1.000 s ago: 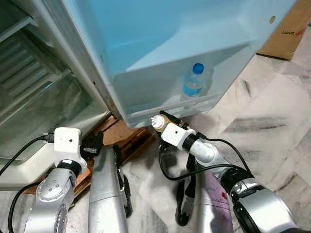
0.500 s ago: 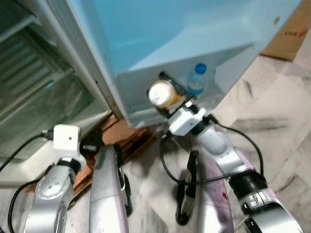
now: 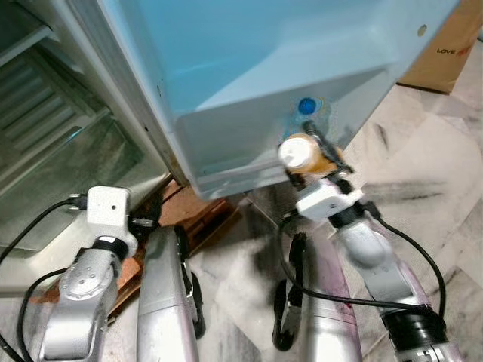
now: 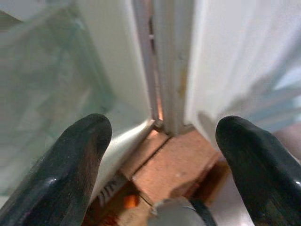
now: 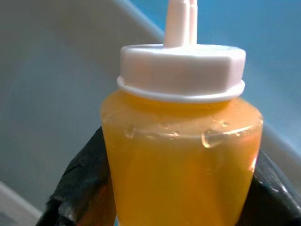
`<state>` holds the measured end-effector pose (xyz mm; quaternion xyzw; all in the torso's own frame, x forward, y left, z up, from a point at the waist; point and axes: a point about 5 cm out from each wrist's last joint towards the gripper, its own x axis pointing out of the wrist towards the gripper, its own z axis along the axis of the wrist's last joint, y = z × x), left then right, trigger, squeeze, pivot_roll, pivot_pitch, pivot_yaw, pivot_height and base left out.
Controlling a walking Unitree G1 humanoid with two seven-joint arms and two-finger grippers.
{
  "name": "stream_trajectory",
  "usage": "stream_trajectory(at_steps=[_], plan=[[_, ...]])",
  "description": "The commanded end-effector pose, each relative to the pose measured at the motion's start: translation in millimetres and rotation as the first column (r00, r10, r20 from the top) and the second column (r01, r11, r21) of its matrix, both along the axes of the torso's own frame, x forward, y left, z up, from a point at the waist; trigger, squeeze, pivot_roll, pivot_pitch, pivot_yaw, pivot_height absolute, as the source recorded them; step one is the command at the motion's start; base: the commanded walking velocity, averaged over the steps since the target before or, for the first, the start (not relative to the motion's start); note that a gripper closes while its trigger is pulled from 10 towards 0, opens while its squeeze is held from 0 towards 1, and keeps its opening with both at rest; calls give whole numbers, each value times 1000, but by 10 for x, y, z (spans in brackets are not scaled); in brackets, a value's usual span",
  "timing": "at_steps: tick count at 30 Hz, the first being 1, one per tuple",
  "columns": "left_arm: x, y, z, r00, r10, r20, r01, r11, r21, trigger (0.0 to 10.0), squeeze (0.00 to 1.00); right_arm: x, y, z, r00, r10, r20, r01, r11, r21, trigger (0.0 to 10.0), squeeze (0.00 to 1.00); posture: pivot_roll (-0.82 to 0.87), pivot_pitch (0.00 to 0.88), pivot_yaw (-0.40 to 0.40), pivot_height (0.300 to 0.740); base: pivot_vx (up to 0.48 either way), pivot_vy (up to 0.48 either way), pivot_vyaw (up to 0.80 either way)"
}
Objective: Restocking fridge
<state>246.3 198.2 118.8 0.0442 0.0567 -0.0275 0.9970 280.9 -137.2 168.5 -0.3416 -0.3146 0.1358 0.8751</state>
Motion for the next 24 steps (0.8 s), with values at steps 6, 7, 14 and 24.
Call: stream_trajectory(at_steps=[6, 7, 14, 24], plan=[[-18, -41, -92, 999, -20, -31, 20, 1000, -3, 10000, 0, 68, 217, -17, 1000, -9, -20, 12, 991, 134, 10000, 0, 156, 280, 54, 529, 0, 0, 0], [-19, -69, -87, 999, -32, -29, 32, 999, -4, 10000, 0, 101, 272, -27, 1000, 1, -30, 4, 989, 149, 10000, 0, 158, 284, 55, 529, 0, 0, 0], [-117, -25, -83, 999, -28, -40, 29, 1000, 10, 10000, 0, 285, 624, -61, 984, 142, -105, -122, 978, 172, 10000, 0, 195, 331, 42, 529, 0, 0, 0], [-248, -33, -70, 999, -14, -46, 14, 1000, 11, 10000, 0, 489, 817, -147, 981, 162, -108, -160, 987, 30, 10000, 0, 223, 377, 24, 529, 0, 0, 0]])
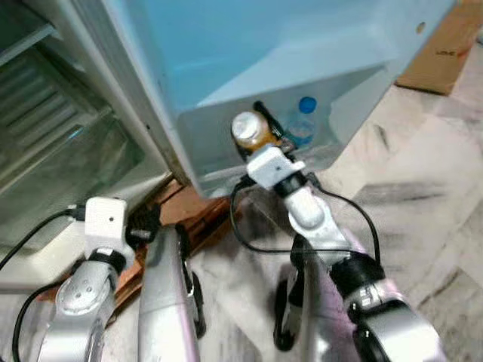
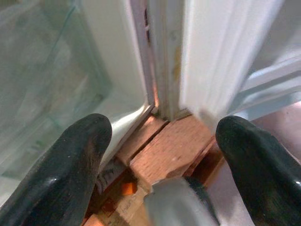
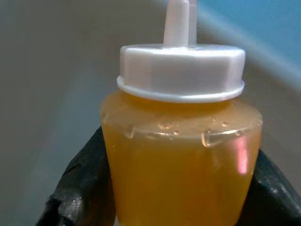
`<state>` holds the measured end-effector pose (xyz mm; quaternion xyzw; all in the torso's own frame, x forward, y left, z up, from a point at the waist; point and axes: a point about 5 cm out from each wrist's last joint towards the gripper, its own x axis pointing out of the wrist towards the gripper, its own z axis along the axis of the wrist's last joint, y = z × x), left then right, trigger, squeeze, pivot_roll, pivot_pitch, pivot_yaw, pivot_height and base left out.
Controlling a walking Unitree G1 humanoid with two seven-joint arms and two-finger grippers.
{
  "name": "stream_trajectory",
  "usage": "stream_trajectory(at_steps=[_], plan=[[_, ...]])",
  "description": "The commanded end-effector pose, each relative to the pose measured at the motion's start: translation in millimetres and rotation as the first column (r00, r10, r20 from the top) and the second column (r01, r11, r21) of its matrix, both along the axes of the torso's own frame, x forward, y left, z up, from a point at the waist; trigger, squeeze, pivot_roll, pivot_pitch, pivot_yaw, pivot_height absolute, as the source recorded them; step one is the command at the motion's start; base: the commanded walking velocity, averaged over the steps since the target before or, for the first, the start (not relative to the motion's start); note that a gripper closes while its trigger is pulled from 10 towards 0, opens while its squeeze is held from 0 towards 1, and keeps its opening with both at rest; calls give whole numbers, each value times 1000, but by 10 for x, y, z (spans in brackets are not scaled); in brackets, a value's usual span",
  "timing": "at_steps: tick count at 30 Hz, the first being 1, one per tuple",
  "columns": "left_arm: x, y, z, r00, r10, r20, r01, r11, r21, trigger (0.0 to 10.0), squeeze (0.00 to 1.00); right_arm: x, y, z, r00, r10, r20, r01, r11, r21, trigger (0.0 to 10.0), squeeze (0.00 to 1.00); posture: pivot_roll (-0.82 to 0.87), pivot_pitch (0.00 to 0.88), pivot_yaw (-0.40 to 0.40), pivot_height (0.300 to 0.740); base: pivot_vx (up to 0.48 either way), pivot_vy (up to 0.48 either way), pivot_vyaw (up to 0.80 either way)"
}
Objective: Restocking fridge
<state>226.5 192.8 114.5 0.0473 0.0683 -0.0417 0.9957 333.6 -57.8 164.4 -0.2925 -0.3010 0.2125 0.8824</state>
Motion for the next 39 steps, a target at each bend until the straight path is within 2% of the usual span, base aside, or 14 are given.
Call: stream_trajectory(at_steps=[1, 5, 7, 10, 12, 17, 19, 24, 28, 30, 31, 32, 34, 39], plan=[[-79, 14, -15, 1000, 15, -23, -15, 1000, 4, 10000, 0, 7, 26, -156, 1000, -9, -26, 8, 998, -55, 10000, 0, 235, 393, 19, 529, 0, 0, 0], [-248, 45, 15, 998, 37, -46, -37, 999, 3, 10000, 0, 167, -5, -321, 989, -114, -90, 95, 977, -189, 10000, 0, 280, 428, 10, 529, 0, 0, 0], [-277, 51, 17, 998, 40, -51, -39, 999, 4, 10000, 0, 174, -9, -339, 988, -123, -97, 101, 974, -200, 10000, 0, 284, 431, 9, 529, 0, 0, 0], [-389, 81, 26, 996, 53, -69, -52, 999, 11, 10000, 0, 201, -74, -537, 954, -206, -216, 148, 956, -254, 10000, 0, 316, 455, 3, 529, 0, 0, 0], [-403, 84, 31, 996, 54, -71, -54, 998, 12, 10000, 0, 196, -96, -591, 943, -223, -249, 156, 952, -262, 10000, 0, 321, 457, 4, 529, 0, 0, 0], [-423, 99, 43, 995, 58, -76, -57, 998, 18, 10000, 0, 123, -220, -886, 842, -273, -464, 172, 953, -248, 10000, 0, 323, 462, 6, 529, 0, 0, 0], [-428, 106, 36, 995, 60, -80, -59, 998, 19, 10000, 0, 58, -293, -1035, 778, -284, -561, 187, 956, -224, 10000, 0, 317, 458, 9, 529, 0, 0, 0], [-420, 100, 41, 995, 59, -86, -58, 998, 19, 10000, 0, 22, -366, -1133, 720, -296, -628, 219, 955, -199, 10000, 0, 308, 454, 14, 529, 0, 0, 0], [-407, 98, 40, 995, 56, -87, -55, 998, 18, 10000, 0, 34, -404, -1138, 695, -299, -654, 240, 954, -181, 10000, 0, 301, 451, 15, 529, 0, 0, 0], [-395, 92, 42, 995, 52, -90, -50, 999, 15, 10000, 0, 51, -484, -1169, 627, -312, -714, 284, 945, -163, 10000, 0, 296, 444, 18, 529, 0, 0, 0], [-395, 92, 42, 995, 52, -90, -50, 999, 15, 10000, 0, 51, -484, -1169, 627, -312, -714, 284, 945, -163, 10000, 0, 296, 444, 18, 529, 0, 0, 0], [-388, 92, 44, 995, 50, -92, -49, 999, 15, 10000, 0, 53, -554, -1201, 572, -322, -754, 321, 934, -155, 10000, 0, 296, 444, 18, 529, 0, 0, 0], [-386, 93, 44, 995, 49, -92, -48, 999, 15, 10000, 0, 54, -571, -1205, 560, -321, -764, 333, 932, -147, 10000, 0, 296, 444, 18, 529, 0, 0, 0], [-380, 108, 41, 994, 49, -100, -48, 999, 16, 10000, 0, 64, -694, -1236, 463, -316, -828, 412, 904, -115, 10000, 0, 289, 440, 27, 529, 0, 0, 0]])
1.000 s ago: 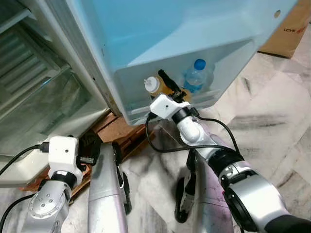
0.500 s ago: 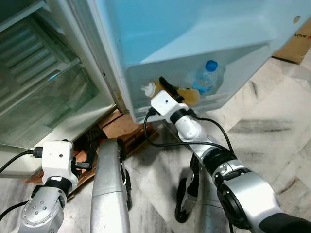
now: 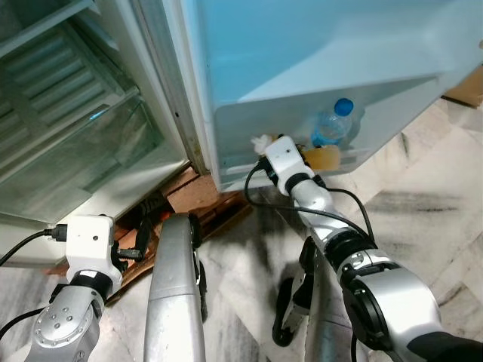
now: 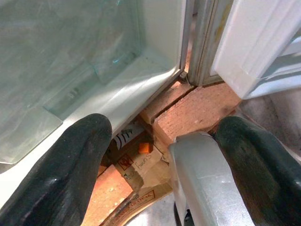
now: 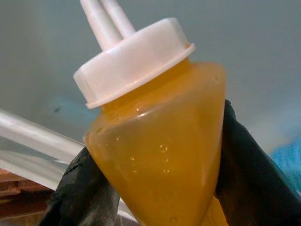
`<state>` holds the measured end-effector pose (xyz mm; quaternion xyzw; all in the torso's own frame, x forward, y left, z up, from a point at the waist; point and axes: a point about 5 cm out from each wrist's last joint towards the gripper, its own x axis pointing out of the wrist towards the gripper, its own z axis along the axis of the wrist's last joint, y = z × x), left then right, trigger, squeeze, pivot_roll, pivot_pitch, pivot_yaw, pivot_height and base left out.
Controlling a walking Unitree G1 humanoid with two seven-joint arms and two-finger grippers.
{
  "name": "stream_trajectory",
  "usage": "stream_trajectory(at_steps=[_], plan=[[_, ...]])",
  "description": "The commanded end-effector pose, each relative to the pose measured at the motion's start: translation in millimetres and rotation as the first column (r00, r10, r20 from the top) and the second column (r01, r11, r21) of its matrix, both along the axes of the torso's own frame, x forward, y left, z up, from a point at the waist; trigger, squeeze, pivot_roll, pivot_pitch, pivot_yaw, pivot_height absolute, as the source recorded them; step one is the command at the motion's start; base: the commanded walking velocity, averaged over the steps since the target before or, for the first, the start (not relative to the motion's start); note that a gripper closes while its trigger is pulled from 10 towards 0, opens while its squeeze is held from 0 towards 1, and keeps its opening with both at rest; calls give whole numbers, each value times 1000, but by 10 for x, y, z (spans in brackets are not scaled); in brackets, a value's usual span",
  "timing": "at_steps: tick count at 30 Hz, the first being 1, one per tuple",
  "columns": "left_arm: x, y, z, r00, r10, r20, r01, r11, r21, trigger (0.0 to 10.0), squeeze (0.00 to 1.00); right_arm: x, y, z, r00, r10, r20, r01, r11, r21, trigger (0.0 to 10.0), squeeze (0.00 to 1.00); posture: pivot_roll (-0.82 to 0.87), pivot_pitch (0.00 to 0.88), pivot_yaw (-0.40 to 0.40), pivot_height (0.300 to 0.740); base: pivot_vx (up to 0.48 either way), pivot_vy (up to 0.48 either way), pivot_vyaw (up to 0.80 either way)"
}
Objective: Restocking fridge
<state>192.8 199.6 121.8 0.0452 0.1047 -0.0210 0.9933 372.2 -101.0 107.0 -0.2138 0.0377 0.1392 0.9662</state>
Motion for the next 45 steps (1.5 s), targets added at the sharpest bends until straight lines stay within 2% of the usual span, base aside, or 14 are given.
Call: stream_trajectory(at_steps=[1, 6, 9, 12, 17, 23, 25, 26, 29, 30, 32, 34, 40, 45], plan=[[-44, 40, -32, 1000, 3, -29, -3, 1000, 11, 10000, 0, -322, -261, -662, 936, -112, -335, 123, 992, 12, 10000, 0, 289, 440, 27, 529, 0, 0, 0], [-29, 53, -41, 999, -1, -35, 1, 1000, 12, 10000, 0, -304, -366, -658, 914, -170, -368, 191, 981, 21, 10000, 0, 287, 437, 30, 529, 0, 0, 0], [-20, 50, -45, 999, -1, -36, 2, 1000, 12, 10000, 0, -287, -456, -634, 902, -207, -380, 262, 960, 99, 10000, 0, 284, 433, 30, 529, 0, 0, 0], [-3, 34, -46, 999, -3, -35, 3, 1000, 13, 10000, 0, -233, -460, -533, 937, -172, -304, 208, 974, 90, 10000, 0, 284, 429, 31, 529, 0, 0, 0], [30, 32, -49, 1000, -2, -27, 2, 1000, 15, 10000, 0, -198, -405, -456, 961, -113, -253, 138, 987, 83, 10000, 0, 270, 410, 26, 529, 0, 0, 0], [194, 24, -85, 1000, 6, -6, -6, 1000, 3, 10000, 0, -220, -317, -327, 991, 33, -130, -17, 993, 120, 10000, 0, 206, 342, 10, 529, 0, 0, 0], [266, 24, -102, 1000, 9, 4, -9, 1000, -2, 10000, 0, -320, -288, -297, 993, 96, -65, -86, 986, 143, 10000, 0, 169, 307, 7, 529, 0, 0, 0], [310, 23, -124, 1000, 12, 9, -12, 1000, -8, 10000, 0, -461, -268, -264, 990, 139, -8, -135, 975, 175, 10000, 0, 147, 281, 3, 529, 0, 0, 0], [339, 9, -161, 1000, 13, 8, -13, 1000, -13, 10000, 0, -585, -248, -221, 986, 159, 41, -164, 961, 223, 10000, 0, 133, 255, 0, 529, 0, 0, 0], [339, 9, -161, 1000, 13, 8, -13, 1000, -13, 10000, 0, -585, -248, -221, 986, 159, 41, -164, 961, 223, 10000, 0, 133, 255, 0, 529, 0, 0, 0], [373, -22, -205, 1000, 18, 14, -18, 1000, -24, 10000, 0, -812, -229, -108, 984, 124, 127, -159, 934, 320, 10000, 0, 119, 205, -2, 529, 0, 0, 0], [412, -44, -242, 1000, 23, 13, -23, 999, -29, 10000, 0, -904, -245, -84, 985, 77, 152, -130, 919, 372, 10000, 0, 111, 175, 1, 529, 0, 0, 0], [506, -97, -291, 999, 18, 32, -17, 999, -46, 10000, 0, -1091, -360, -116, 987, -71, 141, 3, 903, 429, 10000, 0, 78, 110, 6, 529, 0, 0, 0], [587, -146, -336, 999, 0, 39, 1, 999, -47, 10000, 0, -1126, -401, -107, 990, -100, 96, 44, 882, 470, 10000, 0, 66, 69, 8, 529, 0, 0, 0]])
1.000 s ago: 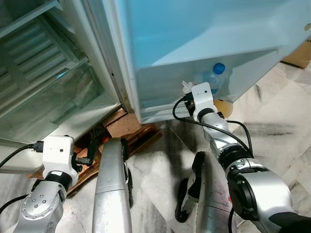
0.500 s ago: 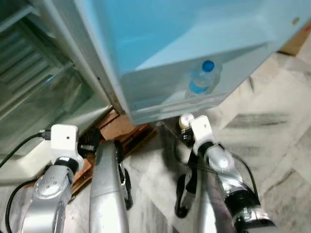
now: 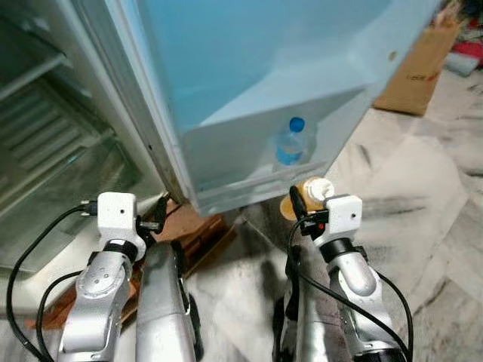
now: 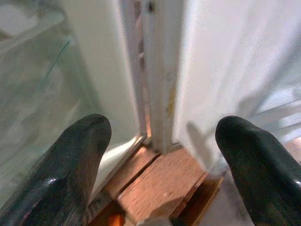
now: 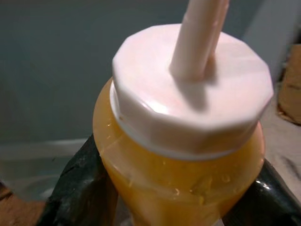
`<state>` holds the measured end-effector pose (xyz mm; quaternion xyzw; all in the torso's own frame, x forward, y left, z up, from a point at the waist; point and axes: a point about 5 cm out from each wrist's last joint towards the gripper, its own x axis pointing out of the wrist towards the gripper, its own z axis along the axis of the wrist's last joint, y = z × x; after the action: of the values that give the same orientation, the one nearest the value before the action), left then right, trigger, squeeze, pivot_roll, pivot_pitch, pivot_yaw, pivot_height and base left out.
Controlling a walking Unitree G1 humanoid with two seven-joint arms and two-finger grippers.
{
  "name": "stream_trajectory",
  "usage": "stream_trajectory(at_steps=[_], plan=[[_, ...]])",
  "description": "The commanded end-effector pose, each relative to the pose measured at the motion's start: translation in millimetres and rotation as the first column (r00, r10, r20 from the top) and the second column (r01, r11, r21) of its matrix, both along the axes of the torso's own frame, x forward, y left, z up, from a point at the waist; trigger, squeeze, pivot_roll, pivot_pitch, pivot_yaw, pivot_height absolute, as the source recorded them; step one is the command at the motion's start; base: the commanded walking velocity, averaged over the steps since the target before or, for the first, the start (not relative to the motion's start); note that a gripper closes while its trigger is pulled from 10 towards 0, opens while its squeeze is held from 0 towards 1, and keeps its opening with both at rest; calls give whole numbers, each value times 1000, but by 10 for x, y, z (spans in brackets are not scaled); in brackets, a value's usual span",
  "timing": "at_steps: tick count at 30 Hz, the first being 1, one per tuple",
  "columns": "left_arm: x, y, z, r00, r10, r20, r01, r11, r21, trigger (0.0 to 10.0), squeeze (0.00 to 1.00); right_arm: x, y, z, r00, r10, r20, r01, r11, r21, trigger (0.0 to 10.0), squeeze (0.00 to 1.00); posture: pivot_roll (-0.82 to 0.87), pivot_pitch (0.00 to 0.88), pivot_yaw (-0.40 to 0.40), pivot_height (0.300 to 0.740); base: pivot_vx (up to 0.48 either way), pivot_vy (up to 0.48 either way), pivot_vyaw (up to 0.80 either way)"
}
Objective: Restocking fridge
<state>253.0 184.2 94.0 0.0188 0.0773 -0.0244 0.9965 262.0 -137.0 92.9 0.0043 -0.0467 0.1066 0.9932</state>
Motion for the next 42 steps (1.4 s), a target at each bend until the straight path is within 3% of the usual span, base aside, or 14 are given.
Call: stream_trajectory(at_steps=[1, 6, 14, 22, 25, 31, 36, 42], plan=[[1, 4, -67, 1000, 3, -12, -3, 1000, 7, 10000, 0, -29, -55, 40, 1000, -28, -10, 29, 999, 24, 10000, 0, 63, 65, 8, 529, 0, 0, 0], [63, -15, -80, 1000, 1, 11, -1, 1000, -1, 10000, 0, 38, -166, 93, 996, -94, 2, 94, 995, 45, 10000, 0, 57, 36, 11, 539, 0, 0, 0], [117, -11, -103, 1000, 2, 27, -2, 1000, -2, 10000, 0, 103, -154, 127, 995, -97, 2, 97, 994, 39, 10000, 0, 59, 13, 0, 589, 0, 0, 0], [193, 93, -131, 999, 26, 37, -28, 999, 46, 10000, 0, 124, -188, 95, 996, -89, -16, 90, 995, 35, 10000, 0, 52, 0, -11, 649, 0, 0, 0], [309, 96, -54, 997, 23, 80, -30, 996, 89, 10000, 0, 208, -225, 130, 993, -115, -15, 115, 991, 63, 10000, 0, 54, 0, -14, 669, 0, 0, 0], [402, 48, 24, 991, -22, 132, 1, 988, 156, 10000, 0, 268, -183, 170, 996, -94, -1, 94, 994, 58, 10000, 0, 51, 0, -5, 709, 0, 0, 0], [419, 55, 30, 990, -11, 143, -13, 986, 164, 10000, 0, 282, -149, 196, 997, -77, 7, 76, 995, 57, 10000, 0, 44, 0, 12, 739, 0, 0, 0], [400, -6, 9, 989, -26, 144, 3, 988, 157, 10000, 0, 257, -137, 159, 998, -65, -20, 67, 996, 60, 10000, 0, 43, 4, 14, 740, 0, 0, 0]])
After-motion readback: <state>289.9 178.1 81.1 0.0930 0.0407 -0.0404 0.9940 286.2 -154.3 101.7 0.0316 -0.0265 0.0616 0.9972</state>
